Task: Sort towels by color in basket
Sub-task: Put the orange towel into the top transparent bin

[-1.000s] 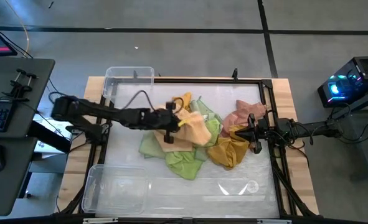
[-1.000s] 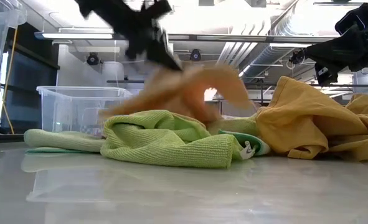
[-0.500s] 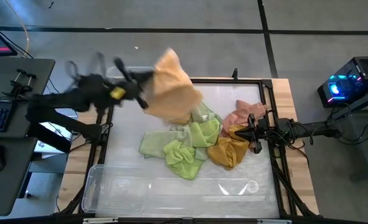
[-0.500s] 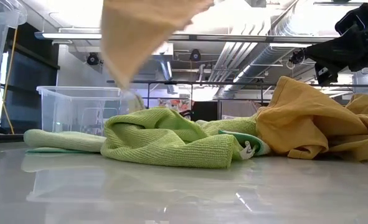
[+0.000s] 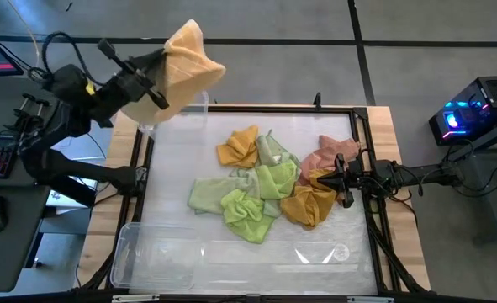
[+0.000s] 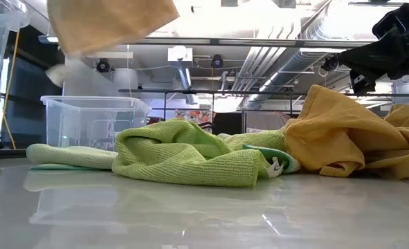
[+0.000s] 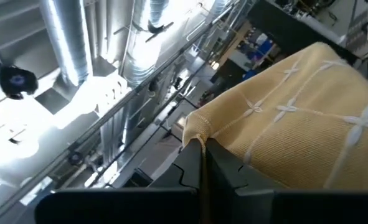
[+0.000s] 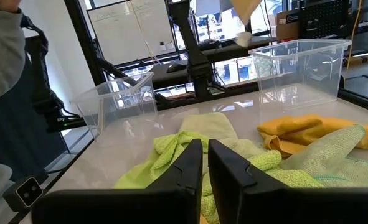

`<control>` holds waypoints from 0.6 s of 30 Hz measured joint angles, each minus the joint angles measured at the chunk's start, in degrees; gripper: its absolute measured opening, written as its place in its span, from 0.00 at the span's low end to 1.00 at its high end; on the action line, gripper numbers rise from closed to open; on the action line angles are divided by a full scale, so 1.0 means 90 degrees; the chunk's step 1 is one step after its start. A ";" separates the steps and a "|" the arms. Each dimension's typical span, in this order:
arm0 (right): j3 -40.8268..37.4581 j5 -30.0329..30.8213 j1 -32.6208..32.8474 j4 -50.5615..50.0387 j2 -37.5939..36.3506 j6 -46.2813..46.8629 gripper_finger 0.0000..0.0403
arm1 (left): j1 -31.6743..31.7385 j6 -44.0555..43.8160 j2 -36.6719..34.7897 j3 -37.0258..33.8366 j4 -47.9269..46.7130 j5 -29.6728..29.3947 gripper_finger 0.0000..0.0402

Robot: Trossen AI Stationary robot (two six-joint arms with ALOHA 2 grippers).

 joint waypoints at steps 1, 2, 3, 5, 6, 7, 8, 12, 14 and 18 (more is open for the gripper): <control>0.0000 0.0000 0.0001 -0.0001 0.0000 0.0002 0.06 | 0.0245 -0.0129 0.0002 -0.0001 -0.0066 0.0193 0.00; 0.0000 0.0000 0.0000 -0.0001 0.0000 0.0002 0.06 | 0.0497 -0.0266 0.0004 -0.0001 -0.0148 0.0361 0.00; 0.0000 0.0000 0.0000 -0.0001 0.0000 0.0002 0.06 | 0.0748 -0.0411 0.0004 -0.0001 -0.0253 0.0552 0.00; 0.0000 0.0000 0.0002 0.0000 0.0000 0.0002 0.06 | 0.1262 -0.0717 0.0016 -0.0002 -0.0494 0.0935 0.00; -0.0001 0.0000 0.0001 -0.0001 0.0000 0.0000 0.06 | 0.1505 -0.0891 0.0023 -0.0001 -0.0628 0.1119 0.00; 0.0000 0.0000 0.0001 -0.0001 0.0000 0.0001 0.06 | 0.1735 -0.1060 0.0037 -0.0003 -0.0787 0.1281 0.00; 0.0000 0.0000 0.0002 0.0000 0.0000 0.0000 0.06 | 0.1949 -0.1218 0.0057 -0.0005 -0.0934 0.1412 0.00; -0.0002 -0.0002 0.0000 -0.0001 0.0000 -0.0001 0.06 | 0.2603 -0.1450 0.0104 -0.0084 -0.1538 0.1624 0.00; -0.0002 -0.0002 0.0001 -0.0001 0.0000 0.0002 0.06 | 0.2870 -0.1450 0.0099 -0.0289 -0.1542 0.1627 0.00; -0.0002 -0.0001 0.0000 0.0000 0.0000 0.0000 0.06 | 0.3354 -0.1453 0.0099 -0.0743 -0.1480 0.1764 0.00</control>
